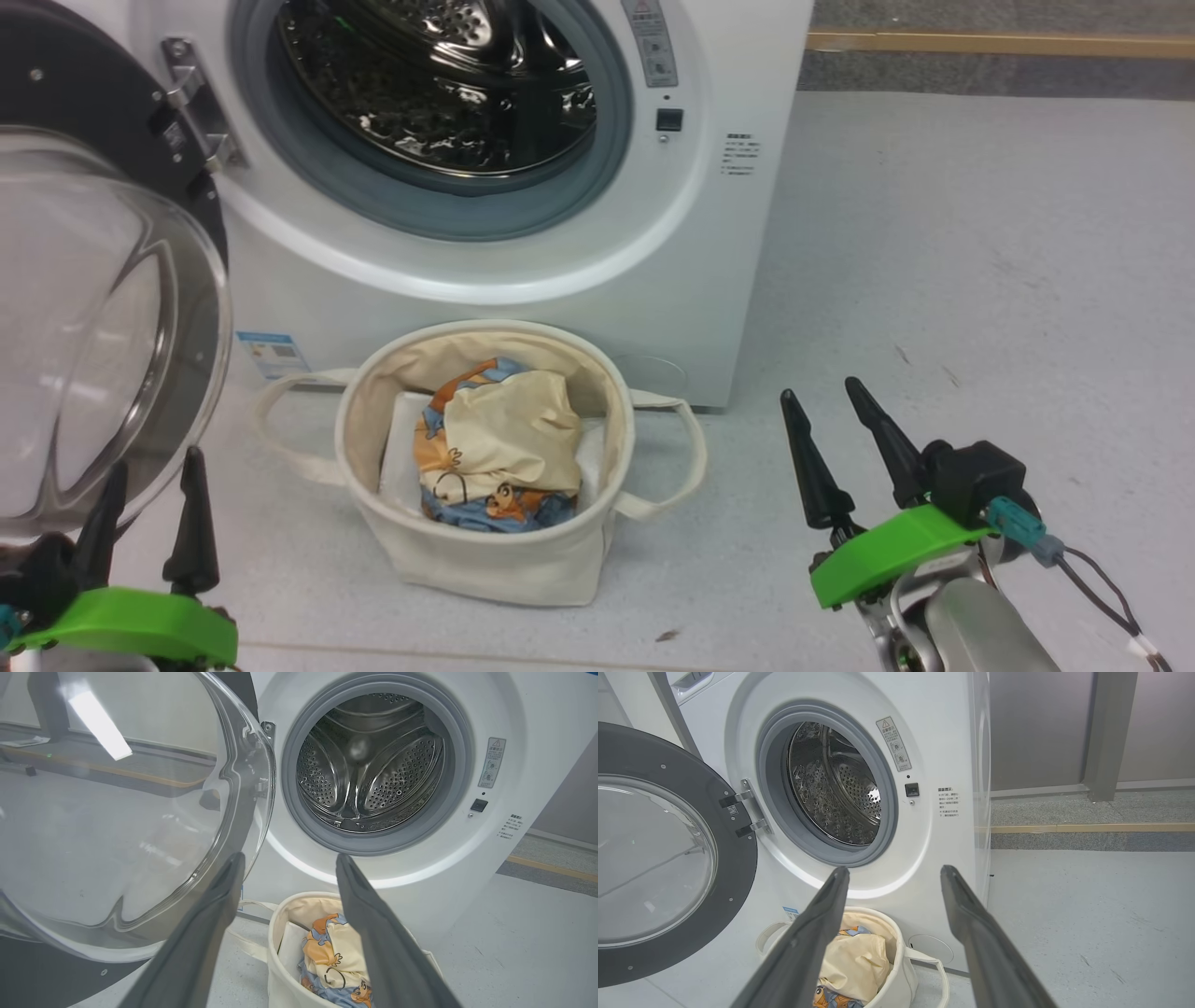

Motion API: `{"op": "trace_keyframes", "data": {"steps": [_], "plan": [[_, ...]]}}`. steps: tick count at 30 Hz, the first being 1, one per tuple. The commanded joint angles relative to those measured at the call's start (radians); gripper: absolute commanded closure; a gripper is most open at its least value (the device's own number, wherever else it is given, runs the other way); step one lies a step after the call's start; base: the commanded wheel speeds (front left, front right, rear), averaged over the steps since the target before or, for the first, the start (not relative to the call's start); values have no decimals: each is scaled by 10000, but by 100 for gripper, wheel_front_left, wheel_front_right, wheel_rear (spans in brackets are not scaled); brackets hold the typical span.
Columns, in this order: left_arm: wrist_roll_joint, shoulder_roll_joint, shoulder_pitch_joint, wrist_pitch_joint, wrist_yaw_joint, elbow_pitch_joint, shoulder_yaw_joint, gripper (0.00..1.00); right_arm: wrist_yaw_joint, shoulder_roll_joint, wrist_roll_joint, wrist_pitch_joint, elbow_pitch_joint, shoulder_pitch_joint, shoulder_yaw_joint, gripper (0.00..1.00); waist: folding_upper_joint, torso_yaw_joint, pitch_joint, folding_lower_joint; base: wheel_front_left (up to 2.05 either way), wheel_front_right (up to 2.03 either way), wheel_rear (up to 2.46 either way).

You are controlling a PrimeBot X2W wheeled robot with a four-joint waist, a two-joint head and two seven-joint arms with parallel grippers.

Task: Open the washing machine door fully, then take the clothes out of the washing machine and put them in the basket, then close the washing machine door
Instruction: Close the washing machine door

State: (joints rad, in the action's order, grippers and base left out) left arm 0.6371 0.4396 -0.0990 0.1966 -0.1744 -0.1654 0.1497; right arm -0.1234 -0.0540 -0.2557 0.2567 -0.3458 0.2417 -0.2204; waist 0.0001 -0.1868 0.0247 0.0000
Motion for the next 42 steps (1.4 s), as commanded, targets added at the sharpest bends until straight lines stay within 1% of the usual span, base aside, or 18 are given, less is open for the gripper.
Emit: {"op": "trace_keyframes", "data": {"steps": [1,6,12,13,22,31,36,42], "plan": [[106,336,-301,94,-9,235,-504,0,-73,38,-38,51,366,287,-202,0,-1,170,-23,0,0,0,0],[93,282,-306,171,-136,151,-551,0,-73,38,-69,51,314,165,-285,0,-1,728,-146,0,0,0,0],[159,313,-104,207,-301,99,-715,0,-73,38,-174,51,353,110,-436,0,-1,1606,-318,0,0,0,0],[159,313,-104,207,-301,99,-715,0,-73,38,-174,51,353,110,-436,0,-1,1606,-318,0,0,0,0],[347,341,185,292,-610,221,-1142,0,-73,38,-357,51,407,-59,-551,0,-1,3099,-473,0,0,0,0],[333,307,318,396,-873,309,-1365,0,-73,38,-406,51,337,-149,-618,0,-1,4433,-545,0,0,0,0],[320,219,202,460,-936,327,-1426,0,-73,38,-389,51,355,-53,-642,0,-1,5038,-385,0,0,0,0],[320,45,-89,525,-940,200,-1457,0,-73,38,-387,51,337,30,-668,0,-1,5579,-176,0,0,0,0]]}}
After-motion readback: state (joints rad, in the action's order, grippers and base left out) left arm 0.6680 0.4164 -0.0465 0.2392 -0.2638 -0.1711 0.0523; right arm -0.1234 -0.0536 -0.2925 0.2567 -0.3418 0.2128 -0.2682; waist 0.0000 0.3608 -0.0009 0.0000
